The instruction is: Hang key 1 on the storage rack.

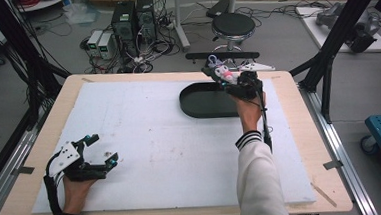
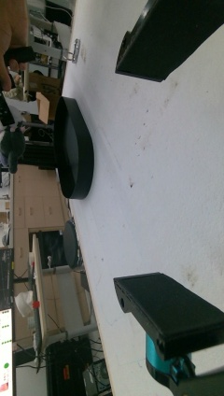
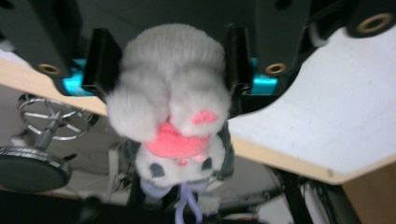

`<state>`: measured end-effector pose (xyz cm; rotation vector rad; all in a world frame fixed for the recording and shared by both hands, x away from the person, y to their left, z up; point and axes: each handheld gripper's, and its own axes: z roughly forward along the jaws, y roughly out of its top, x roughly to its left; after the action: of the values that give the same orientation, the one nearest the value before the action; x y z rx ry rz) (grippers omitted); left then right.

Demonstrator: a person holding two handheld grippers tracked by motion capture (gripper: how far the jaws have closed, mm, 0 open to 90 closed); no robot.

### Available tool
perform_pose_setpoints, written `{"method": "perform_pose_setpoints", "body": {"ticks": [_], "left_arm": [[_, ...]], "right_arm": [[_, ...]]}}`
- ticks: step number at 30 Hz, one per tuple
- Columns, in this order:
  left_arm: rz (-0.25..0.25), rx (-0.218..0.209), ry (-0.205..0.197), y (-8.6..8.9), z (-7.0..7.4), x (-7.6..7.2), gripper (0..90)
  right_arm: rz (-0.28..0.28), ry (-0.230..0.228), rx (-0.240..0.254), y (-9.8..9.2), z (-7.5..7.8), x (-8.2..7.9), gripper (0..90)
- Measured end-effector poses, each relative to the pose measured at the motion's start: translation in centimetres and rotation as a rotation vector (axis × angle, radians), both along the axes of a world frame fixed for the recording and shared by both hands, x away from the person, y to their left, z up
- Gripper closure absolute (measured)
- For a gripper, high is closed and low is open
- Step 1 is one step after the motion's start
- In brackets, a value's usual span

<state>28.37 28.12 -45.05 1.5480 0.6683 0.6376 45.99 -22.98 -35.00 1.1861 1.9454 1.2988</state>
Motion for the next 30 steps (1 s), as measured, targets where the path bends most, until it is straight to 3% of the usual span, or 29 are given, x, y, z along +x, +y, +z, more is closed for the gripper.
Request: {"method": "perform_pose_setpoints", "body": {"ticks": [2,4,6,8,16,30], "left_arm": [[-0.001,0.001,0.000,0.0,0.0,0.0,1.7],[0.001,-0.001,-0.001,0.0,0.0,0.0,1.8],[-0.001,0.000,-0.002,0.0,0.0,0.0,1.7],[-0.001,0.007,-0.003,0.0,0.0,0.0,1.7],[0.004,-0.003,0.000,0.0,0.0,0.0,1.8],[0.002,-0.001,0.001,0.0,0.0,0.0,1.7]], "right_arm": [[0.019,0.017,-0.015,0.2,-0.3,0.2,25.2],[-0.001,0.037,-0.044,0.7,-0.5,0.1,11.0],[0.021,0.041,-0.056,1.0,-0.5,-0.1,9.8],[0.040,0.016,-0.029,1.2,-0.5,-0.4,0.7],[0.106,-0.043,0.014,1.0,0.5,-2.4,0.6],[0.142,-0.114,0.079,-1.9,1.5,-6.7,0.6]]}}
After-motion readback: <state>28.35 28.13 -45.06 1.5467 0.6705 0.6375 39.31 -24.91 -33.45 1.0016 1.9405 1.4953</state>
